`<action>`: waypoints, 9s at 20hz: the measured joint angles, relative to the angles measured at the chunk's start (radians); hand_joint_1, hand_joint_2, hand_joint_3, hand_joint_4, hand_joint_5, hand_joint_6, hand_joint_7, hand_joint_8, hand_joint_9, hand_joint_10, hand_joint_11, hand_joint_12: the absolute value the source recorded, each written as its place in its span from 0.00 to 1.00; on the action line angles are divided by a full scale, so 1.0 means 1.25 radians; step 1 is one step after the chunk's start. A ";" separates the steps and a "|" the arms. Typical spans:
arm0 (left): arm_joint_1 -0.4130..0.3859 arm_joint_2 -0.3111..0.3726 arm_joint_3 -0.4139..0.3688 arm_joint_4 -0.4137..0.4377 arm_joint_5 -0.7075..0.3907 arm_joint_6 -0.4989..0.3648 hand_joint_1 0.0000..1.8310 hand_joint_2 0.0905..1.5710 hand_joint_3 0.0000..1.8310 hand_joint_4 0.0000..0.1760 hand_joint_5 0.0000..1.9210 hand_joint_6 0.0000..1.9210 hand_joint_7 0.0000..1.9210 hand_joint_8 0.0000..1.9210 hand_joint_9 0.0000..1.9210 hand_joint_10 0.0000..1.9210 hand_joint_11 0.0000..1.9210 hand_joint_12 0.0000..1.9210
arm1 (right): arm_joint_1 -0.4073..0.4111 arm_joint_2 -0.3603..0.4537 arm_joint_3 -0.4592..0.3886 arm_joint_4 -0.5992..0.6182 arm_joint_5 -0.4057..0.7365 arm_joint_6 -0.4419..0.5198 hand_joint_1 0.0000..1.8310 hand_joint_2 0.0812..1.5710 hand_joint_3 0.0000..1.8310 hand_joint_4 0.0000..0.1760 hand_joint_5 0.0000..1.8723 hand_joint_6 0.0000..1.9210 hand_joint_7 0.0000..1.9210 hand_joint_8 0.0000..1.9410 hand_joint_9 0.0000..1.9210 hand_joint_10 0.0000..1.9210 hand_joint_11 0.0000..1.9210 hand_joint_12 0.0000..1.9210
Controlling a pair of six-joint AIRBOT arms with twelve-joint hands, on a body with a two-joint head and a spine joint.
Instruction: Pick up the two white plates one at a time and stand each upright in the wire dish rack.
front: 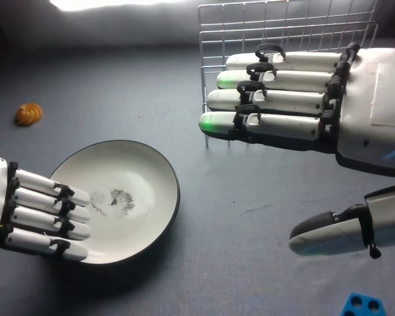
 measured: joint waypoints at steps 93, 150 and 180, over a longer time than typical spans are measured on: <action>0.016 -0.200 0.136 -0.060 0.045 -0.005 0.00 0.65 0.00 0.00 0.00 0.00 0.00 0.00 0.00 0.00 0.00 0.00 | 0.058 -0.399 0.250 -0.077 -0.306 -0.047 0.58 0.56 0.00 0.00 0.00 0.00 0.00 0.00 0.00 0.00 0.00 0.12; -0.090 0.097 0.067 -0.156 0.021 -0.175 0.00 0.65 0.00 0.00 0.00 0.00 0.00 0.00 0.00 0.00 0.00 0.00 | 0.298 -0.286 0.122 -0.167 -0.335 0.396 0.76 0.66 0.00 0.00 0.55 0.50 0.56 0.38 0.52 0.52 0.45 0.55; -0.107 0.104 0.027 -0.123 -0.010 -0.168 0.00 0.66 0.00 0.00 0.00 0.00 0.00 0.00 0.00 0.00 0.00 0.00 | 0.452 -0.173 0.284 -0.416 -0.365 1.153 0.76 0.67 0.00 0.00 0.55 0.50 0.55 0.39 0.52 0.52 0.42 0.53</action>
